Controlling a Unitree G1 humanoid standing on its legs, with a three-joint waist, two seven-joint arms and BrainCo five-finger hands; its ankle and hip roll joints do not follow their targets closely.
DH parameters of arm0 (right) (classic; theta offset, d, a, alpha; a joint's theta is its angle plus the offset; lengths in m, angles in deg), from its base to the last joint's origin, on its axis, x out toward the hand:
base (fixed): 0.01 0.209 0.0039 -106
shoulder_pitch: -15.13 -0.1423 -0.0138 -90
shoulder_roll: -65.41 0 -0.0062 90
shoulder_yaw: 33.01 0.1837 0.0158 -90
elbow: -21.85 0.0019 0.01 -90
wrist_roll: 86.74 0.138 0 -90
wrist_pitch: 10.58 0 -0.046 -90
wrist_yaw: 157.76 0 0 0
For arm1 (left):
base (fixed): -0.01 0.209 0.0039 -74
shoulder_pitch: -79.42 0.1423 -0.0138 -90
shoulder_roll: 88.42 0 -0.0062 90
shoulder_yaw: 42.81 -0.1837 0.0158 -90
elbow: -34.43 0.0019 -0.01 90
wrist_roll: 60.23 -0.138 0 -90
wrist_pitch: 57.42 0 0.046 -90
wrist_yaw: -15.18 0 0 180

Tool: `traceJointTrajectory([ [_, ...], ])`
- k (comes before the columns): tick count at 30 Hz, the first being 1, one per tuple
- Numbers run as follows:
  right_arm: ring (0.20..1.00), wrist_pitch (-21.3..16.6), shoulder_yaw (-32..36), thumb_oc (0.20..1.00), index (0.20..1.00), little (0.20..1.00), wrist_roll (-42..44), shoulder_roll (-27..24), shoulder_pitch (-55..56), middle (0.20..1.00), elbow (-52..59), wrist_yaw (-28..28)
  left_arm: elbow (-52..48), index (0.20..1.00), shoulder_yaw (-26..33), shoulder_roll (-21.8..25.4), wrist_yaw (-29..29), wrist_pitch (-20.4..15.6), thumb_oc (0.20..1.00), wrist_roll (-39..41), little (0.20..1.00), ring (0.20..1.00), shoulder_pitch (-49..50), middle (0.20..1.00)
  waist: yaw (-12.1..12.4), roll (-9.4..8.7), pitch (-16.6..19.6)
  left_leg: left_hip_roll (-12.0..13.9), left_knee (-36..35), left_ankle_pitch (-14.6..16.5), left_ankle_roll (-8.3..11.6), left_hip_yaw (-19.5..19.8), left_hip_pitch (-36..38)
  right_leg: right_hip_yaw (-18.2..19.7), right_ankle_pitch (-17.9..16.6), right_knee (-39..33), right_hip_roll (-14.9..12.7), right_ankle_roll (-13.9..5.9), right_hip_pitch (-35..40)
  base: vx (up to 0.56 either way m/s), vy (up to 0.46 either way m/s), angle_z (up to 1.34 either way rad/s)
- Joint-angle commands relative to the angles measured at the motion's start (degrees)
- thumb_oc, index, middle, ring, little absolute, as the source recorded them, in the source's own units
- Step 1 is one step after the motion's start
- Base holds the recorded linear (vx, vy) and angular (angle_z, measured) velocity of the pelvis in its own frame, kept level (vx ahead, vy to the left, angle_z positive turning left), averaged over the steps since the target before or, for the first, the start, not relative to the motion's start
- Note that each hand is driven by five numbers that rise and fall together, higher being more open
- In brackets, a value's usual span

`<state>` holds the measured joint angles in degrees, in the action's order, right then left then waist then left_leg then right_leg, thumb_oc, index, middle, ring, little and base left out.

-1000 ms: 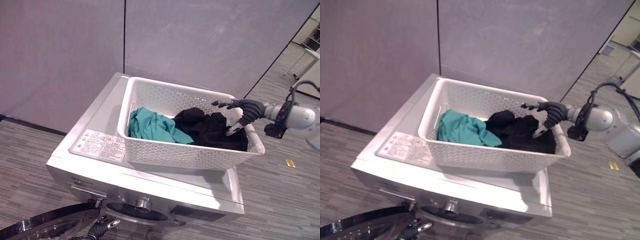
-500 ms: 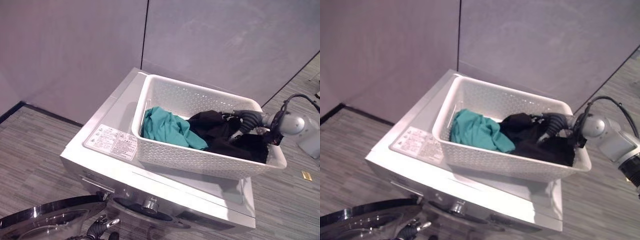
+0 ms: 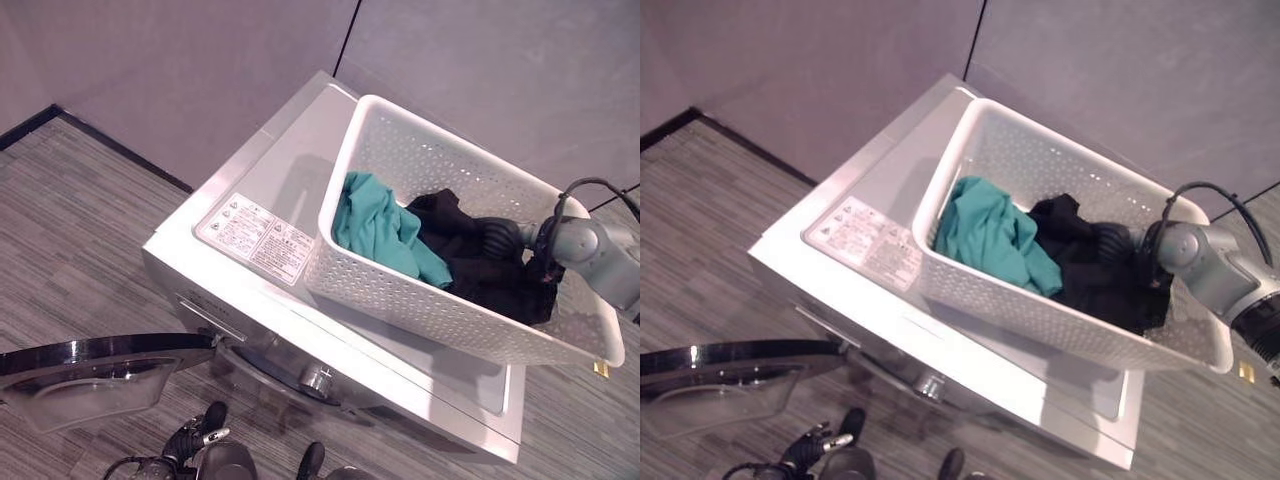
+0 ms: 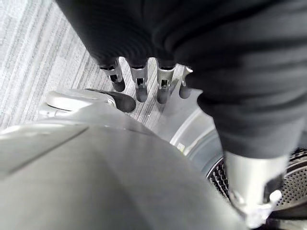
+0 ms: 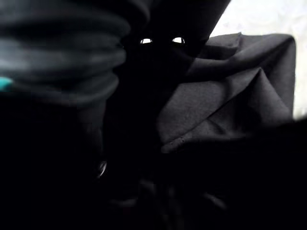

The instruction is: Grab the laundry basket,head to the washer,open it,put in the laundry and shut it.

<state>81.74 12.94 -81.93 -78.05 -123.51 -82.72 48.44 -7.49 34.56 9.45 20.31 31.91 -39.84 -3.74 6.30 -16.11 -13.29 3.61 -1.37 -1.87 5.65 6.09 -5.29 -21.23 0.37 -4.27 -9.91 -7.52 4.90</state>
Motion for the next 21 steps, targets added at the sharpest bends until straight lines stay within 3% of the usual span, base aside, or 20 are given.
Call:
traceJointTrajectory([
  [1,0.200,0.32,-4.11,0.200,0.200,0.200,1.14,3.66,1.65,0.200,1.43,-1.86,0.47,1.000,-2.23,-3.99,-1.27,-0.37,1.000,1.71,1.000,1.000,-3.34,1.000,1.68,0.20,0.07,3.79,1.56,4.24,-2.11,0.28,0.26,-2.02,-3.26,7.70,-6.66,-4.05,-6.31,0.02,-0.012,0.04],
  [4,0.200,0.30,-2.87,0.200,0.200,0.200,1.54,3.84,2.24,0.200,1.53,-2.47,0.72,1.000,-2.13,-4.07,-1.38,-0.39,1.000,1.76,1.000,1.000,-3.38,1.000,1.50,0.27,0.39,3.80,1.45,4.25,-2.11,0.34,0.30,-1.99,-3.16,7.78,-6.61,-4.01,-6.36,0.01,0.003,0.03],
  [9,0.200,-1.24,7.94,0.200,0.200,0.200,8.63,4.06,3.98,0.200,1.33,-9.45,1.80,1.000,-1.92,-4.56,-1.96,-0.68,1.000,1.11,1.000,1.000,-3.43,1.000,-0.37,0.93,3.46,3.72,0.94,4.79,-2.21,0.16,1.34,-1.43,-2.47,8.07,-6.35,-3.87,-5.94,0.04,0.012,0.09],
  [14,0.200,-6.14,19.78,0.200,0.200,0.200,22.20,1.25,4.35,0.200,5.93,-15.51,3.28,1.000,-1.76,-4.85,-1.92,-1.39,1.000,-0.05,1.000,1.000,-3.10,1.000,-1.92,1.69,7.42,3.88,0.73,5.72,-2.26,-0.44,2.73,-0.50,-1.79,8.11,-5.98,-3.79,-5.36,0.05,0.016,0.05],
  [21,0.200,-10.71,26.65,0.200,0.200,0.200,28.43,0.68,-0.42,0.200,5.00,-22.48,5.03,1.000,-1.57,-4.81,-2.56,-2.14,1.000,-0.77,1.000,1.000,-2.45,1.000,-2.87,2.49,10.46,3.45,1.16,6.86,-2.67,-1.11,4.43,0.77,-1.85,7.87,-5.94,-3.81,-4.54,0.04,0.020,-0.03],
])
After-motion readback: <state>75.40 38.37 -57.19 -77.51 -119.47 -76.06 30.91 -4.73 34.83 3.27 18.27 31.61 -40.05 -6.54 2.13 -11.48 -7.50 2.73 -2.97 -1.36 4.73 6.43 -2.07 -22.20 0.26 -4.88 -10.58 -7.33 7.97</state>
